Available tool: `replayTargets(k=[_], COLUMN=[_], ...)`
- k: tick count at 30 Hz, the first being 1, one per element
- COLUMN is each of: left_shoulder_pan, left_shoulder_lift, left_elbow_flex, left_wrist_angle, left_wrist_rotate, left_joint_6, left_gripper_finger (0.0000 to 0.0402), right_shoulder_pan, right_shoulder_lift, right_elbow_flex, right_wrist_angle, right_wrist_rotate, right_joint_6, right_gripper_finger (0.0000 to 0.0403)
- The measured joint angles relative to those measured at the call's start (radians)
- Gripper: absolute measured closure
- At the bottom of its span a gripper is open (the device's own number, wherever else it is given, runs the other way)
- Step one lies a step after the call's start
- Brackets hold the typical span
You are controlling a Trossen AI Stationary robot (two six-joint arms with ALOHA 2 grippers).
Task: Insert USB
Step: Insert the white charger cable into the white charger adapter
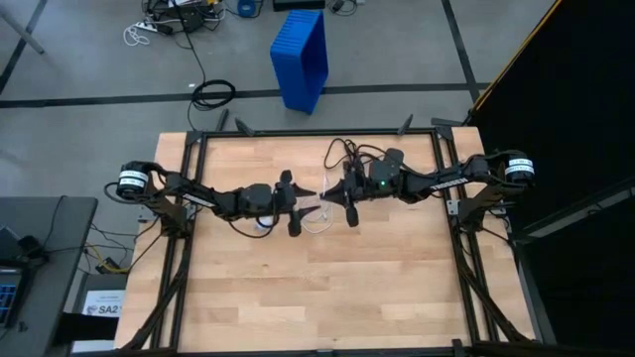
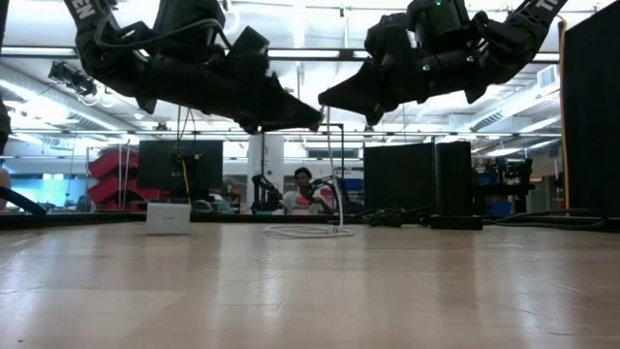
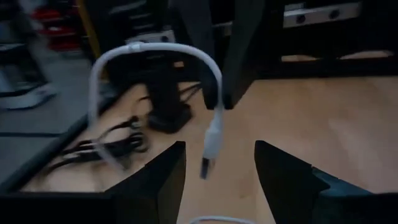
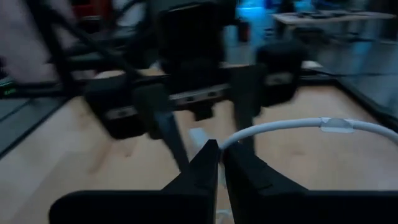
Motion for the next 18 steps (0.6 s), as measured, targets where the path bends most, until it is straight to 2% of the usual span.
replayTargets(k=[4, 7, 15, 18], left_shoulder_pan=[-0.025, -0.036, -0.043, -0.056], left_shoulder_lift=[0.000, 0.000, 0.078, 0.126], left_elbow_flex=[0.000, 0.003, 0.099, 0.149], left_wrist_angle=[-0.021, -0.011, -0.011, -0.010], left_wrist_rotate=[-0.206, -0.292, -0.316, -0.375], left_joint_6=[0.055, 0.095, 0.144, 0.182], left_gripper_finger=[0.0227, 0.0227, 0.0227, 0.0227], right_shoulder_pan=[0.000, 0.000, 0.000, 0.007], right_shoulder_lift=[0.000, 0.000, 0.004, 0.004], right_elbow_flex=[0.000, 0.000, 0.000, 0.000], right_wrist_angle=[0.012, 0.040, 0.104, 0.115], right_wrist_rotate=[0.100, 0.142, 0.173, 0.201], right_joint_6=[0.046, 0.083, 0.133, 0.146], right_gripper_finger=[0.0403, 0.0403, 0.0403, 0.0403])
